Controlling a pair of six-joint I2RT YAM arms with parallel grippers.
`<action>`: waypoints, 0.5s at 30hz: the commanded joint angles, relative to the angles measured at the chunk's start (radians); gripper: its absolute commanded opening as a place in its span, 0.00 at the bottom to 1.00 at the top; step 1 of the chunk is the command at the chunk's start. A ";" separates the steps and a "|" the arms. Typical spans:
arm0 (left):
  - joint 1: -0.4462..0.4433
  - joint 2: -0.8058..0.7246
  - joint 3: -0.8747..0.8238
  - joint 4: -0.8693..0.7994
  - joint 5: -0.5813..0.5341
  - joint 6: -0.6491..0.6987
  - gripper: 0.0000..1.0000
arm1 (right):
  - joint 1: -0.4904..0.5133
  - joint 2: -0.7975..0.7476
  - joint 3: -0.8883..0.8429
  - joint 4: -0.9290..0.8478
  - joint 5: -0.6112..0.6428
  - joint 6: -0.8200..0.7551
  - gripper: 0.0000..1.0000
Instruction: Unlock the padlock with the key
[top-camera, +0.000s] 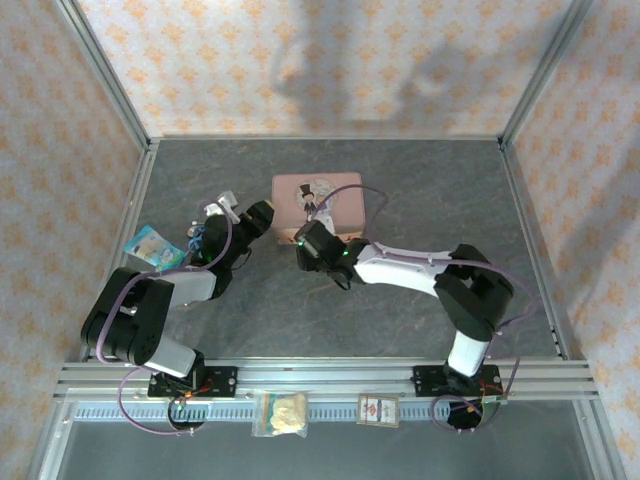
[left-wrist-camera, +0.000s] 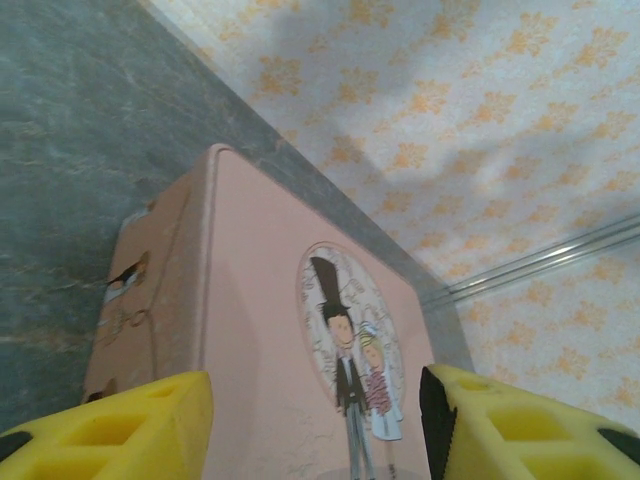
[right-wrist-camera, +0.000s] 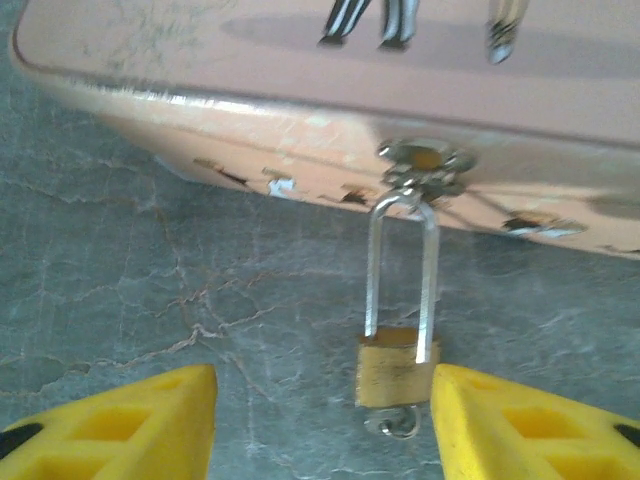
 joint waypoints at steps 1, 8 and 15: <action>0.015 -0.028 -0.033 0.050 0.011 -0.020 0.56 | 0.020 0.049 0.041 -0.063 0.084 0.078 0.51; 0.029 -0.034 -0.060 0.072 0.021 -0.033 0.56 | 0.025 0.157 0.136 -0.124 0.156 0.043 0.48; 0.035 -0.056 -0.081 0.080 0.012 -0.040 0.56 | 0.024 0.236 0.181 -0.179 0.196 0.028 0.42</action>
